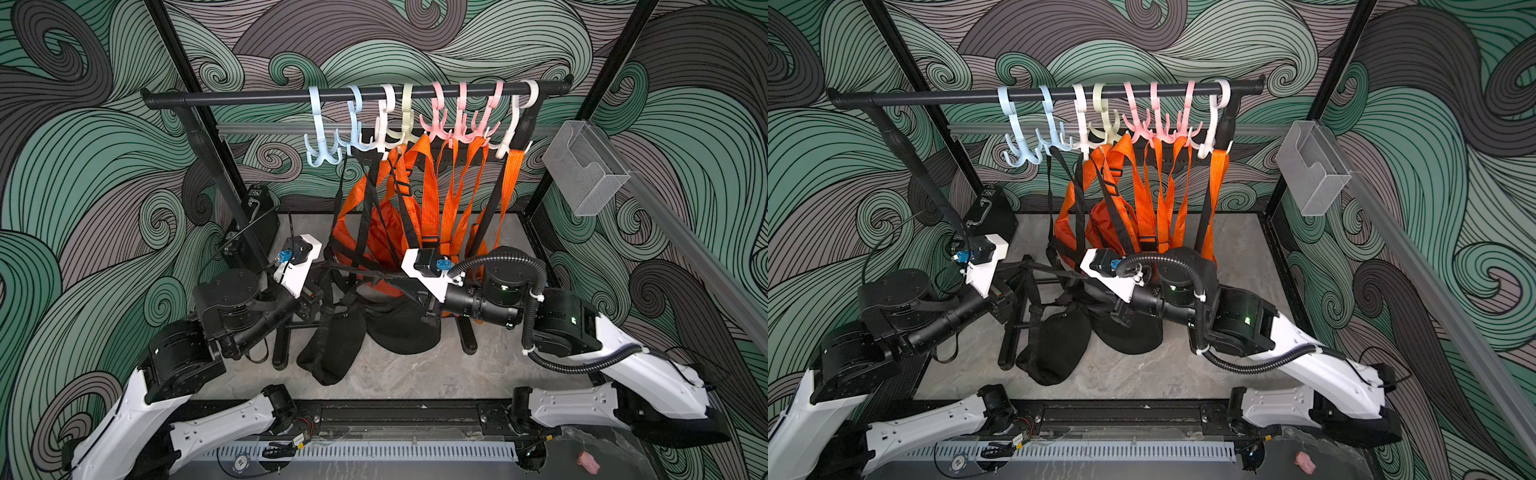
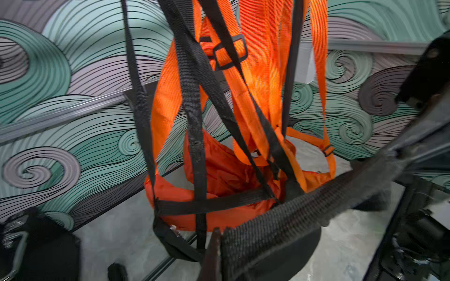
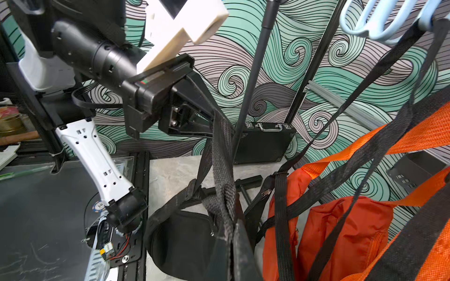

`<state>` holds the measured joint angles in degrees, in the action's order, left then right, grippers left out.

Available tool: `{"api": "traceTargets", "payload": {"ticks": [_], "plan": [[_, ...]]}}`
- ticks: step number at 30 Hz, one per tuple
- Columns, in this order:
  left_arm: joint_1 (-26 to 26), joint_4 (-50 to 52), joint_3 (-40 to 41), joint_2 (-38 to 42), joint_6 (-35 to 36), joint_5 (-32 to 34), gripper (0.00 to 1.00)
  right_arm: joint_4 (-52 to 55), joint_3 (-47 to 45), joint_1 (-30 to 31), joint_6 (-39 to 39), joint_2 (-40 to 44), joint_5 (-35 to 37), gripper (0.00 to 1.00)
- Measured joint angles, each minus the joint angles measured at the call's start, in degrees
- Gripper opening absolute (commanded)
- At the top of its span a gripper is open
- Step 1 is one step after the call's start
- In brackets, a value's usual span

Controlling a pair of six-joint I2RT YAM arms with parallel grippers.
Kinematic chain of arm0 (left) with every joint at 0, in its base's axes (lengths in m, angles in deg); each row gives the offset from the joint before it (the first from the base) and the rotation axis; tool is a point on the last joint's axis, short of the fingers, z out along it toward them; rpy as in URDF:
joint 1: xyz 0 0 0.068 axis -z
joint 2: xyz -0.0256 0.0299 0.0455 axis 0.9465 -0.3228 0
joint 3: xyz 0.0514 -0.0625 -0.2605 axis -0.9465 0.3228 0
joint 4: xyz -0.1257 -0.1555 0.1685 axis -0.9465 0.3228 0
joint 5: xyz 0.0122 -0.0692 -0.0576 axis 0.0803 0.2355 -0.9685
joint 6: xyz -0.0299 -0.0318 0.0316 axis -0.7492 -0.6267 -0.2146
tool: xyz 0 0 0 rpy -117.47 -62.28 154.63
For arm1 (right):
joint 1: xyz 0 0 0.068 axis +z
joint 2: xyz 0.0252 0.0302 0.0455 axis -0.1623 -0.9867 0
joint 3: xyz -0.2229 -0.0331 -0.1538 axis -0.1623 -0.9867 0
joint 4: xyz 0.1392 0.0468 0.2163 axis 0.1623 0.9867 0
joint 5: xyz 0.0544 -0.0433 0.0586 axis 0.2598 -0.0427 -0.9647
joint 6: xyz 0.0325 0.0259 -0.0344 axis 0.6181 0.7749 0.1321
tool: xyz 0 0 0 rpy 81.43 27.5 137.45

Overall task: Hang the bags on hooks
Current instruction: Hang the bag on the hook.

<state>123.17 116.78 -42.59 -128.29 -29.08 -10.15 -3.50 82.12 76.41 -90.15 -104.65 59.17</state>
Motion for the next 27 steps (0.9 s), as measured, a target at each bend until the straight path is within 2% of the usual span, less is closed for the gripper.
{"api": "traceTargets", "payload": {"ticks": [7,15,21,27], "plan": [[0.0,0.59,-12.02,-5.9,4.85,12.13,0.0,-0.5,14.12,-1.4,-0.52,-9.33,-0.68,0.0],[-1.68,-6.08,-22.01,-13.92,16.65,27.08,0.0,-0.37,33.99,-2.58,-1.22,-22.27,-0.63,0.0],[-9.16,-7.91,-31.87,-22.49,20.83,28.68,0.0,2.4,53.35,-2.97,-0.96,-33.86,0.48,0.0],[-12.92,-7.28,-39.85,-28.72,21.99,29.05,0.0,4.17,59.14,-3.08,-0.76,-38.38,2.71,0.0]]}}
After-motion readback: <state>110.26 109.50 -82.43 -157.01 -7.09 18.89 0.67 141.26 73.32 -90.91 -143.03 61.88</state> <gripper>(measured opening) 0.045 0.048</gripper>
